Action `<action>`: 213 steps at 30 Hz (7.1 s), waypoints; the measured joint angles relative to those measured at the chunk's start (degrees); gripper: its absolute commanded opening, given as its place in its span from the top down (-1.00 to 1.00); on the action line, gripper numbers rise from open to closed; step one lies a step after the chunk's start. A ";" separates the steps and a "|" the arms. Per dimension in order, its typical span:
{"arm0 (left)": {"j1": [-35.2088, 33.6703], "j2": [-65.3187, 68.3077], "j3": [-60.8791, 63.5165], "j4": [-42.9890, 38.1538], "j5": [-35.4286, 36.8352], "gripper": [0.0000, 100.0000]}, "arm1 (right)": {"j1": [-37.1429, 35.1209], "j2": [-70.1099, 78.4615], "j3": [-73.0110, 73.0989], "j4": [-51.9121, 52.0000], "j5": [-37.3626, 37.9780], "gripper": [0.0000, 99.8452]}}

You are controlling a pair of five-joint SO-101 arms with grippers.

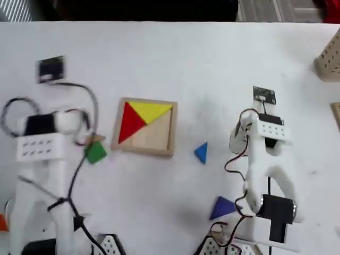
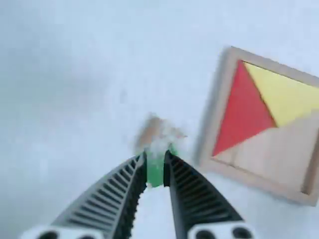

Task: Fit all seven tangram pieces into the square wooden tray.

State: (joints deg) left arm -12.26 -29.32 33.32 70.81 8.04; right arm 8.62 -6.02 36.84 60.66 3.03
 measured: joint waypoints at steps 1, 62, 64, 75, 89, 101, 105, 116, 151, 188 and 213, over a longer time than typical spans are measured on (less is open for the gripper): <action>-3.87 -1.76 0.18 1.49 -1.58 0.81 | 0.00 0.00 0.09 -0.18 0.00 0.96; -64.09 -7.47 24.09 -10.99 -5.71 0.31 | -7.21 6.51 1.49 -3.60 5.10 0.96; -64.09 -7.47 20.22 -7.65 -5.89 0.31 | -7.21 7.21 0.70 -3.34 5.27 0.96; -64.18 16.00 -1.14 3.69 -6.42 0.31 | -7.12 7.74 0.18 -3.25 6.51 0.96; -64.44 45.63 -17.85 9.67 -10.73 0.56 | -7.12 7.82 0.18 -3.25 7.30 0.91; -64.53 45.54 -15.12 -6.07 -12.84 0.66 | -8.00 7.82 0.18 -3.25 8.44 0.91; -64.44 45.63 -18.73 -6.24 -12.92 0.79 | -8.00 7.82 0.18 -3.25 8.44 0.91; -64.53 43.25 -28.92 7.12 -21.54 0.68 | -8.00 7.82 0.18 -3.25 8.44 0.91; -53.54 43.16 -25.05 13.45 -21.54 0.95 | -8.18 7.82 0.18 -3.25 8.44 0.91; -32.00 22.95 1.41 4.40 -21.54 0.95 | -19.43 -7.82 9.05 -4.92 8.44 0.91; -63.91 22.95 -5.10 -2.29 -21.54 0.95 | -18.64 -14.77 17.76 -12.66 8.88 0.91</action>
State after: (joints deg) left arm -76.18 -6.37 28.22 68.53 -13.49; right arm -10.02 -20.79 54.59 48.00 11.91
